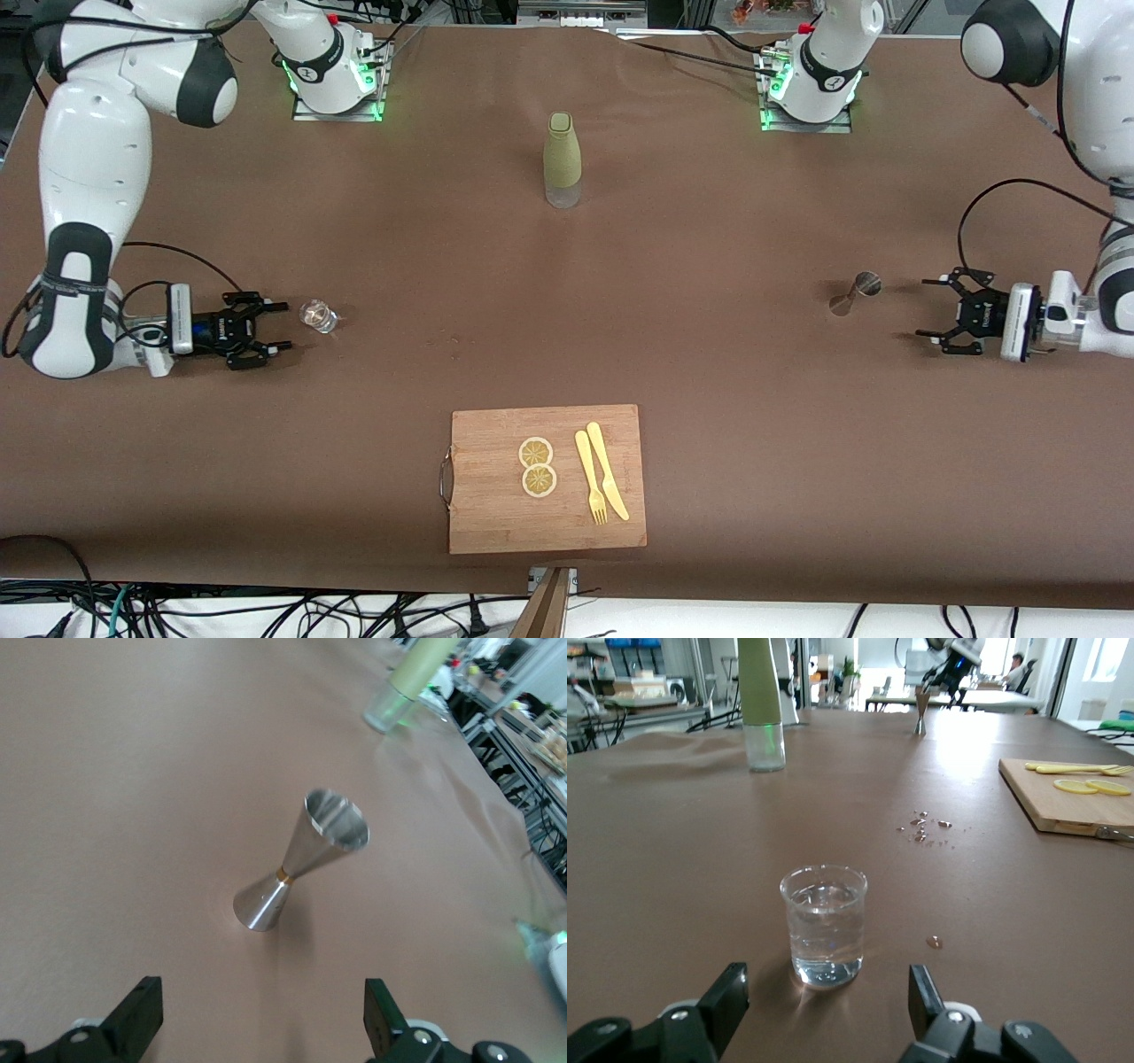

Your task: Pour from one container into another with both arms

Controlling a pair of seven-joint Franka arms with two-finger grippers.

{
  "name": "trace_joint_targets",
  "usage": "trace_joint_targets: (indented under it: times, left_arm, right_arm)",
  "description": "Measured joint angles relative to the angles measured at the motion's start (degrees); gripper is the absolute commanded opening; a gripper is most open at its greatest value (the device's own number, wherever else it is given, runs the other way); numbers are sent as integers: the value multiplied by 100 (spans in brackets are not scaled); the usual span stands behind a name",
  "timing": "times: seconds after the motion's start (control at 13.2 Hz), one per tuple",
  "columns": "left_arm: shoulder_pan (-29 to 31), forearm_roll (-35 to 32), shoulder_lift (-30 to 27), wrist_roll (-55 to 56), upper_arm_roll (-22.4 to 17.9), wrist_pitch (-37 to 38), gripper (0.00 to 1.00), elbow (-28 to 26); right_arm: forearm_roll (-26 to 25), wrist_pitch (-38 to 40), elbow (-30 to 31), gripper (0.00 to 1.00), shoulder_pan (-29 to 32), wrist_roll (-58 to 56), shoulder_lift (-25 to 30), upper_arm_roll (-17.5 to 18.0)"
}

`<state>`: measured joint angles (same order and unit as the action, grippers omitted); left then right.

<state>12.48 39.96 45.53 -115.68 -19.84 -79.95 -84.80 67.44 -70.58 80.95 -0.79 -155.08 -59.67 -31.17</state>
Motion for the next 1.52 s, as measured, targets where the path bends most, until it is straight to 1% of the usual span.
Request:
trace_joint_targets:
  times: [0.3, 0.53, 0.61, 0.68, 0.76, 0.83, 0.99, 1.06, 1.14, 1.29, 1.52]
  left_arm:
    - [-510, -644, -1015, 2689, 12, 46, 100, 7]
    - [-933, -832, -1604, 4442, 137, 125, 100, -63]
    - [-1049, -869, -1762, 5007, 191, 150, 100, -101]
    - [-1162, -959, -1912, 5568, 269, 166, 100, -119]
    - [-1238, -1116, -2078, 6188, 445, 172, 100, -125]
    - [-1291, -1313, -2274, 6883, 693, 173, 100, -128]
    - [-1386, -1814, -2704, 8096, 1268, 174, 100, -131]
    - [-1484, -2137, -2919, 8441, 1492, 173, 100, -131]
    - [-1594, -2466, -3100, 8613, 1640, 174, 100, -133]
    - [-1720, -2790, -3317, 8657, 1704, 162, 100, -140]
    - [-1696, -2936, -3441, 8657, 1621, 72, 100, -140]
  right_arm:
    - [-1008, -245, -6, 83, -5, 763, 903, 48]
    - [-1720, -730, 20, 83, -15, 1662, 1559, 434]
    - [-1969, -921, 75, 81, -21, 2002, 1783, 593]
    - [-2229, -1143, 164, 82, -25, 2310, 2030, 747]
    - [-2476, -1347, 267, 84, -29, 2635, 2291, 887]
    - [-2730, -1485, 364, 88, -32, 3026, 2572, 1006]
    - [-3186, -1571, 488, 90, -34, 3843, 3106, 1186]
    - [-3381, -1603, 532, 97, -37, 4184, 3347, 1280]
    - [-3575, -1662, 565, 100, -54, 4524, 3560, 1368]
    - [-4040, -1722, 587, 100, -197, 5502, 3943, 1454]
    - [-4838, -1748, 594, 100, -603, 7454, 4624, 1490]
